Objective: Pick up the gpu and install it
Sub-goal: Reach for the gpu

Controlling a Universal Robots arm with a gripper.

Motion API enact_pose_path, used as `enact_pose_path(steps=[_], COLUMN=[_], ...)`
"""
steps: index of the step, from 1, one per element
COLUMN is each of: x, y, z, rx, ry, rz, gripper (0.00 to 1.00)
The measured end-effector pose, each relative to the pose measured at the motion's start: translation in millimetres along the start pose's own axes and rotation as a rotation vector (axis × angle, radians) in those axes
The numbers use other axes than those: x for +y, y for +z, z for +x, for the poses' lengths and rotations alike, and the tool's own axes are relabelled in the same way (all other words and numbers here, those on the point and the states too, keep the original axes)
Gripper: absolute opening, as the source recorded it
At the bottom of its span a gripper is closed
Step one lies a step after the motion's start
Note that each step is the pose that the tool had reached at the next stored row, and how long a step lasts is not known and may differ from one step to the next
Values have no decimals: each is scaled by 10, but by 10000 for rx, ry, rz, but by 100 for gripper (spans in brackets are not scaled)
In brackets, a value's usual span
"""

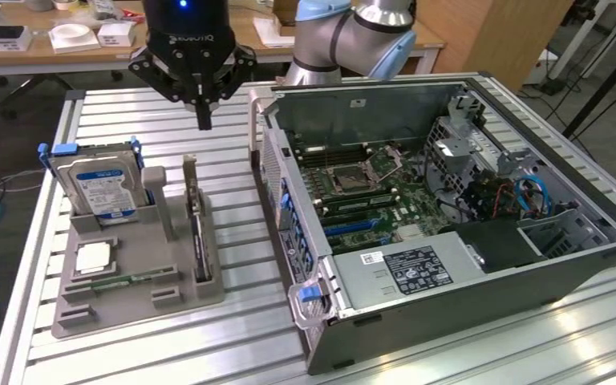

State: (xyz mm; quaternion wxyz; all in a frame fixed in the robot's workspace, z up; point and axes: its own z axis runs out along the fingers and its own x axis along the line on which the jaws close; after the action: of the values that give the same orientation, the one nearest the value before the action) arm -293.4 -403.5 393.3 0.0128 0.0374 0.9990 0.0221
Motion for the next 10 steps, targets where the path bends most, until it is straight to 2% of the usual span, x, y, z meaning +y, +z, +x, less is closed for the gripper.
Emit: enact_pose_path(steps=[10], x=[-90], y=[-6], z=[95], rx=[0], ry=[-1], rz=[-1], gripper=[11])
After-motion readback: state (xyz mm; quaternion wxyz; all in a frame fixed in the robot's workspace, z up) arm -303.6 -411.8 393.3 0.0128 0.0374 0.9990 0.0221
